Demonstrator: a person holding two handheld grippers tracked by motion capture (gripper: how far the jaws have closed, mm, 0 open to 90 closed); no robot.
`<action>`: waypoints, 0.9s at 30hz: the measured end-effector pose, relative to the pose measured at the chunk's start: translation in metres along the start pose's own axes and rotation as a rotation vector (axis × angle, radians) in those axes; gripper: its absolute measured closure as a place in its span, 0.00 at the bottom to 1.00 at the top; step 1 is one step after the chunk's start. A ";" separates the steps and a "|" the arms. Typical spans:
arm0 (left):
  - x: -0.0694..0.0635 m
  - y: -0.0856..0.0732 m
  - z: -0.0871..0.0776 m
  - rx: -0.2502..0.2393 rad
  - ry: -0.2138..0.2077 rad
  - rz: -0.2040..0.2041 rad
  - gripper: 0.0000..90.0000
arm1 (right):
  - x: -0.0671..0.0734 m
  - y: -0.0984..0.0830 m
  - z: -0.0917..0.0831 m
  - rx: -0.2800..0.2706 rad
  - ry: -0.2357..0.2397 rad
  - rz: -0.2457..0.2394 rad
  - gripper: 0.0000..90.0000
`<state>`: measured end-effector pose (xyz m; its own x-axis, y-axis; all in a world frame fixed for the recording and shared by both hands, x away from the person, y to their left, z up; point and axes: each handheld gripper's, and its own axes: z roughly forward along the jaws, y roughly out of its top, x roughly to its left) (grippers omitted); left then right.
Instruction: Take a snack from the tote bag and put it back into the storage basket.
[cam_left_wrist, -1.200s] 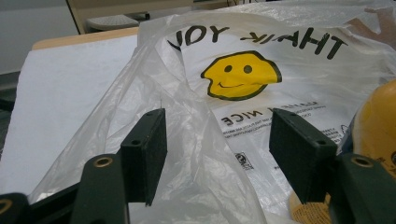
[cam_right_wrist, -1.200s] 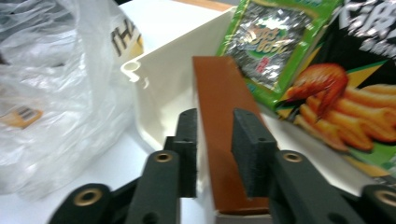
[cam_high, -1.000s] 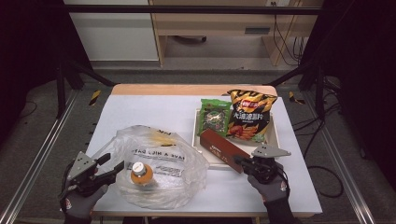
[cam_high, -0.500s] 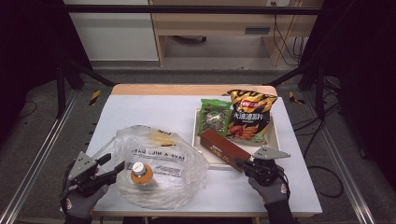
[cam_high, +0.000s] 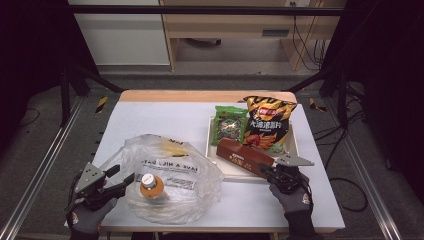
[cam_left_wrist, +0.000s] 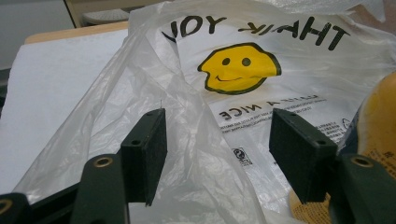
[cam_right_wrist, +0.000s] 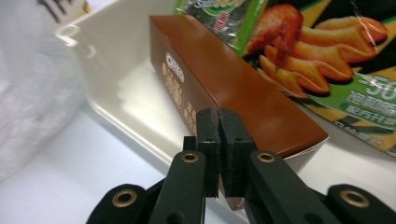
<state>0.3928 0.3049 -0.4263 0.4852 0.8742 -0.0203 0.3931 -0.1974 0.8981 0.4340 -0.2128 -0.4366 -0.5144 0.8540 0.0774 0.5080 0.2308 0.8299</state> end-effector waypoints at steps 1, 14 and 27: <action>0.000 0.000 0.000 0.001 0.000 0.000 0.41 | -0.001 0.000 0.001 0.006 -0.011 0.004 0.97; 0.000 -0.001 0.001 0.004 0.000 0.001 0.41 | -0.011 -0.002 0.013 0.027 -0.072 0.016 0.96; 0.000 -0.001 0.001 0.004 -0.002 -0.002 0.41 | -0.016 0.001 0.007 -0.038 -0.118 0.024 0.88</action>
<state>0.3935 0.3048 -0.4274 0.4857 0.8739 -0.0226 0.3968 -0.1973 0.8965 0.4472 -0.2227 -0.4406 -0.4160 0.9087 0.0339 0.4913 0.1932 0.8493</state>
